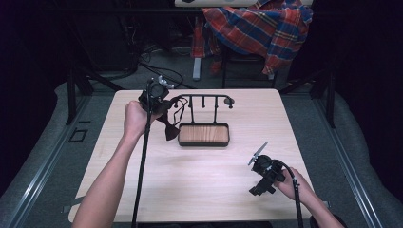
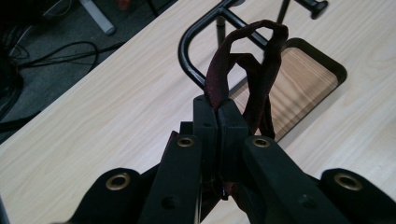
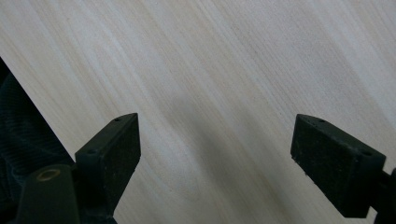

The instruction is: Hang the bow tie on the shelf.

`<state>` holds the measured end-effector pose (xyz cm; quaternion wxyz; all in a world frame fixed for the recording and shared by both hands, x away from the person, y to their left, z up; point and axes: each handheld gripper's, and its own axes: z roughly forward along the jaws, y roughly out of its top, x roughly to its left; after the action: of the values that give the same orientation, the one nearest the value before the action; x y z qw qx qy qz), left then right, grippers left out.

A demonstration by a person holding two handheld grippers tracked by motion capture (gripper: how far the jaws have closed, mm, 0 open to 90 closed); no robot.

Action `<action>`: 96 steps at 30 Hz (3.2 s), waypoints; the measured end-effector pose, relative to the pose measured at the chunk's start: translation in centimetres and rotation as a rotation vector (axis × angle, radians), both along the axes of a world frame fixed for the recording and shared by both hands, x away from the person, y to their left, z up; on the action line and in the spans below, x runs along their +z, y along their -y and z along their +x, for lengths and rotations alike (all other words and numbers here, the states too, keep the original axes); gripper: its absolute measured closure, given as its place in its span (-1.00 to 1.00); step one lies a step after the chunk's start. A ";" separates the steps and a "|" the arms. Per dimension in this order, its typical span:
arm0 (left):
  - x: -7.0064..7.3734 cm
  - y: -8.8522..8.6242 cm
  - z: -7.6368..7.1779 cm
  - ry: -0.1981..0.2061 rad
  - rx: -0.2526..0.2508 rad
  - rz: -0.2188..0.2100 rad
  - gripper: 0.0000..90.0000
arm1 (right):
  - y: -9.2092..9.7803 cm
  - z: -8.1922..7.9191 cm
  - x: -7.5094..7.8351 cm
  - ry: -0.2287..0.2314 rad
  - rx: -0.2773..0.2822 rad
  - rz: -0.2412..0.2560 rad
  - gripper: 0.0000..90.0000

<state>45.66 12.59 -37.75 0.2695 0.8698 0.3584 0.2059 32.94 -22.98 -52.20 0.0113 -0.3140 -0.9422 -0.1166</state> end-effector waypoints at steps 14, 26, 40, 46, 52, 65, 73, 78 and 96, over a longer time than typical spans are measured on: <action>-1.7 0.1 2.2 -0.021 0.053 -0.001 0.97 | 0.0 0.0 0.0 0.001 0.001 -0.002 -0.65; -3.3 -0.8 3.0 -0.038 0.113 -0.026 0.97 | 0.0 -0.1 0.0 -0.002 0.001 -0.002 -0.65; -5.4 -1.3 3.3 -0.069 0.129 -0.060 0.95 | 0.0 0.0 0.0 -0.008 0.020 -0.013 -0.65; -5.9 -1.4 3.4 -0.089 0.123 -0.065 0.92 | -0.1 -0.2 -0.1 -0.002 0.001 0.010 -0.65; -6.2 -1.6 3.5 -0.096 0.128 -0.072 0.89 | -0.1 -0.1 0.1 0.000 0.008 -0.001 -0.65; -6.7 -1.5 3.4 -0.111 0.132 -0.083 0.66 | 0.0 -0.1 0.2 0.006 0.002 0.005 -0.65; -6.0 -2.3 2.3 -0.079 0.207 -0.080 -0.28 | 0.0 -0.1 0.3 0.011 0.003 0.007 -0.65; -5.4 -3.0 0.4 -0.039 0.194 -0.088 -0.54 | 0.0 -0.2 0.2 0.011 -0.001 0.012 -0.65; -6.6 -5.5 -7.9 -0.060 0.148 -0.028 -0.69 | -0.1 -0.2 0.2 0.008 -0.006 0.018 -0.65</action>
<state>37.74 18.05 -44.34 0.2548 0.8429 0.4325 0.1941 32.72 -22.84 -52.00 0.0100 -0.3164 -0.9401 -0.1264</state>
